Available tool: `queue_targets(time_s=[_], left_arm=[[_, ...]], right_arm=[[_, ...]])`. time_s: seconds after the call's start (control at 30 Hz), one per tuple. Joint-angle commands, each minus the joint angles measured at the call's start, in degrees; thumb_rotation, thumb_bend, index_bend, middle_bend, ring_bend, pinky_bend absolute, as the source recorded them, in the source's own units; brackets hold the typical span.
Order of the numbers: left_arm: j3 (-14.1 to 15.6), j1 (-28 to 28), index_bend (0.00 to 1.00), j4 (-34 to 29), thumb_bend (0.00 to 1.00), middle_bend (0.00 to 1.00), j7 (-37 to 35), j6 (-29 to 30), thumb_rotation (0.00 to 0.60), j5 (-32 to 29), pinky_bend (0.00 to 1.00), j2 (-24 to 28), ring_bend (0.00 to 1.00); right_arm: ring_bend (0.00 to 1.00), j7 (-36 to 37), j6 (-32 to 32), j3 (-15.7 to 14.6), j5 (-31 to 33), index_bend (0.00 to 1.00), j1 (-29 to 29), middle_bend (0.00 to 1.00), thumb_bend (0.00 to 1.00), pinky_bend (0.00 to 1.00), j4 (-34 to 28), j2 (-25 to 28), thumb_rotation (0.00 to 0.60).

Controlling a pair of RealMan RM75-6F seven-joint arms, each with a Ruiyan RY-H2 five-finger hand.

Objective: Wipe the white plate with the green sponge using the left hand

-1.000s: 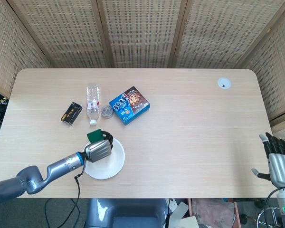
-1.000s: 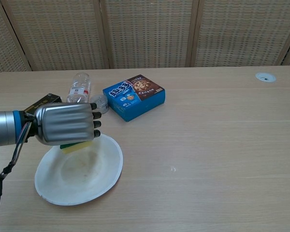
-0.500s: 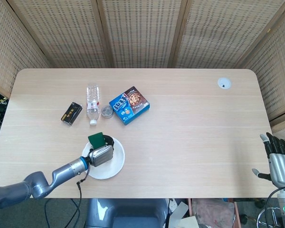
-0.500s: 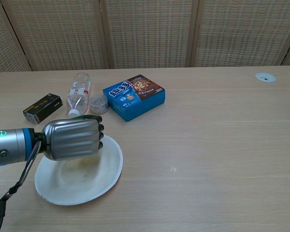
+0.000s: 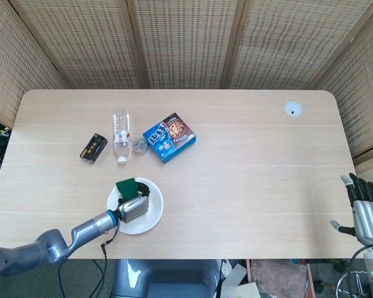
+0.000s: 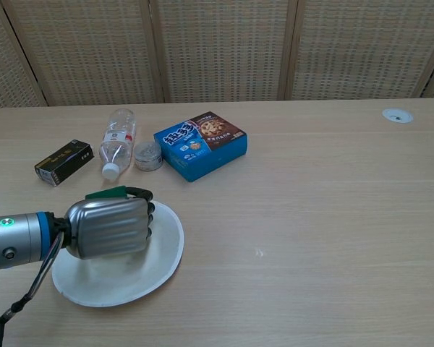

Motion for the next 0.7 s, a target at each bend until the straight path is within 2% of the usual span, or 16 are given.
queue_targets(time_s=[0.03,0.13,0.17,0.23,0.27,0.4,0.5,0.7], left_arm=[[-0.1,0.2,0.73,-0.3,0.19,0.65,-1.4,0.9,0.6,0.0,0.49,0.2,0.47],[-1.0,0.3,0.73,-2.7,0.19,0.65,-6.3,3.5,0.6,-0.5,0.49,1.8,0.47],[-2.0,0.7,0.73,-5.5,0.19,0.65,-12.1,5.9,0.6,-1.4,0.49,3.4,0.47],[-2.3,0.8,0.73,-8.4,0.19,0.65,-19.3,7.2,0.6,-2.4,0.48,5.4,0.47],[-2.6,1.2,0.73,-11.3,0.19,0.65,-25.8,7.2,0.6,-4.3,0.49,7.0,0.47],[-2.8,1.4,0.73,-18.9,0.19,0.65,-44.0,5.6,0.6,-8.5,0.5,11.6,0.47],[-2.3,1.9,0.73,-20.1,0.19,0.65,-52.7,6.8,0.6,-8.7,0.5,13.4,0.47],[-2.0,3.8,0.73,-18.1,0.19,0.65,-68.1,7.7,0.6,-11.2,0.53,13.0,0.48]], right_arm=[[0.0,0.0,0.0,0.0,0.0,0.0,0.0,0.0,0.0,0.0,-0.1,0.0,0.6],[0.0,0.0,0.1,0.0,-0.1,0.0,-0.1,0.0,0.0,0.0,-0.2,0.1,0.6],[0.0,0.1,0.1,-0.1,-0.1,0.0,-0.1,0.0,0.0,0.0,-0.2,0.1,0.6],[0.0,0.0,0.1,-0.1,-0.1,0.0,-0.1,0.0,0.0,0.0,-0.2,0.1,0.6],[0.0,0.0,0.0,-0.1,-0.1,0.0,-0.1,0.0,0.0,0.0,-0.2,0.1,0.6],[0.0,-0.4,0.1,-0.2,-0.2,0.0,-0.1,0.0,0.0,0.0,-0.5,0.0,0.6],[0.0,-0.9,0.2,-0.3,-0.4,0.0,-0.1,0.0,0.0,0.0,-0.7,0.0,0.6],[0.0,-1.3,0.2,-0.4,-0.4,0.0,0.0,0.0,0.0,0.0,-0.9,-0.1,0.6]])
